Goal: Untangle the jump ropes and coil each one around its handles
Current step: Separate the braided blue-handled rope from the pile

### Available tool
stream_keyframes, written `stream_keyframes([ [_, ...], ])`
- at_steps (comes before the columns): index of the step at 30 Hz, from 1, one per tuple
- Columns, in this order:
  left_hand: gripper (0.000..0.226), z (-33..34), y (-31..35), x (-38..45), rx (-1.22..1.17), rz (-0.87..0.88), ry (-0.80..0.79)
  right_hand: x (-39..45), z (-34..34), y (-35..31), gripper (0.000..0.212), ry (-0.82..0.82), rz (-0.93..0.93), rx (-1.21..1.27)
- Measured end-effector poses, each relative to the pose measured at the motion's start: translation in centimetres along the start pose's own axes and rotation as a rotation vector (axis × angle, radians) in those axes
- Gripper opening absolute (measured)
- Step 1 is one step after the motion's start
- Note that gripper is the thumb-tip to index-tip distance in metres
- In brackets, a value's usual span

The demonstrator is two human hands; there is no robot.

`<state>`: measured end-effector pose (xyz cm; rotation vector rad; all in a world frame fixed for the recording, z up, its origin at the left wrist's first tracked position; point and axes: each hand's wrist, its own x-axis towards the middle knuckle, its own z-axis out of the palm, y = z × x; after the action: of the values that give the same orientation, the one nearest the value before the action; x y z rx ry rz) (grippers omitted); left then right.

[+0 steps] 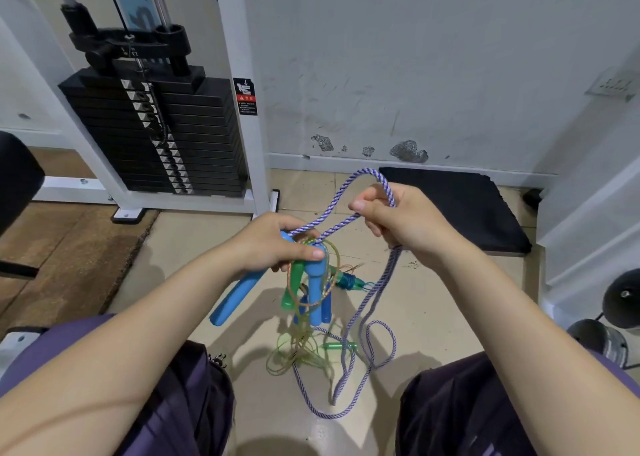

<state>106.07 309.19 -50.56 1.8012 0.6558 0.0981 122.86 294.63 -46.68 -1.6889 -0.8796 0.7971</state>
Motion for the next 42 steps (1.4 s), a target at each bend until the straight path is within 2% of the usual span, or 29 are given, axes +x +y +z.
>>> stream_keyframes([
  [3,0.004,-0.7,-0.2,-0.1,-0.080,-0.010,0.052,0.2,-1.2,0.5,0.012,0.013,0.015,-0.196],
  [4,0.007,-0.9,-0.4,-0.1,-0.095,-0.014,0.078,0.2,-1.4,0.5,0.012,-0.006,0.019,-0.271],
  [7,0.011,-1.4,-0.9,0.5,-0.114,-0.047,0.214,-0.1,-1.9,0.3,0.017,-0.148,0.085,-0.620],
  [8,0.012,-1.6,-1.1,0.7,-0.085,-0.055,0.289,-0.4,-2.0,0.1,0.019,-0.219,0.106,-0.661],
  [10,0.014,-2.3,-2.2,1.5,0.047,-0.061,0.459,-1.2,-1.9,-0.3,0.021,-0.356,0.098,-0.485],
  [12,0.017,-2.9,-2.7,1.7,0.150,-0.057,0.528,-1.5,-1.9,-0.9,0.024,-0.381,0.054,-0.172],
  [14,0.034,-2.7,-2.0,1.2,0.105,-0.030,0.455,-1.3,-1.8,-1.3,0.025,-0.309,0.013,-0.009],
  [17,0.048,-1.4,-0.5,0.2,-0.048,0.005,0.258,-1.0,-1.2,-1.0,0.019,-0.274,-0.009,0.013],
  [19,0.048,-0.7,-0.4,0.1,0.086,0.041,0.260,-1.0,-0.6,-0.6,0.018,-0.302,-0.016,-0.033],
  [21,0.043,-0.8,-0.5,0.3,0.314,0.076,0.331,-0.9,-0.3,-0.4,0.018,-0.321,-0.035,-0.090],
  [22,0.042,-1.0,-0.4,0.3,0.342,0.070,0.351,-0.9,-0.3,-0.4,0.018,-0.325,-0.040,-0.106],
  [24,0.041,-1.1,0.1,0.0,0.160,0.058,0.288,-0.9,-0.3,-0.6,0.020,-0.320,-0.021,-0.116],
  [26,0.045,-1.1,0.6,-0.4,-0.082,0.093,0.128,-1.1,-0.3,-0.9,0.020,-0.316,-0.005,-0.115],
  [29,0.058,-0.3,0.8,-1.0,-0.178,0.150,-0.100,-1.1,0.3,-0.9,0.017,-0.316,-0.036,-0.033],
  [31,0.056,0.4,1.1,-1.3,-0.189,0.140,-0.174,-0.9,0.7,-0.6,0.021,-0.298,-0.060,0.058],
  [35,0.042,0.4,1.5,-1.4,-0.145,0.091,-0.117,-0.4,0.1,-0.1,0.018,-0.246,-0.058,0.146],
  [38,0.041,-0.2,1.6,-1.3,-0.094,0.055,-0.068,-0.2,-1.1,0.0,0.018,-0.230,-0.019,0.003],
  [42,0.030,0.3,1.6,-1.5,0.088,0.068,-0.112,-0.3,-0.5,0.3,0.033,-0.329,0.067,-0.114],
])
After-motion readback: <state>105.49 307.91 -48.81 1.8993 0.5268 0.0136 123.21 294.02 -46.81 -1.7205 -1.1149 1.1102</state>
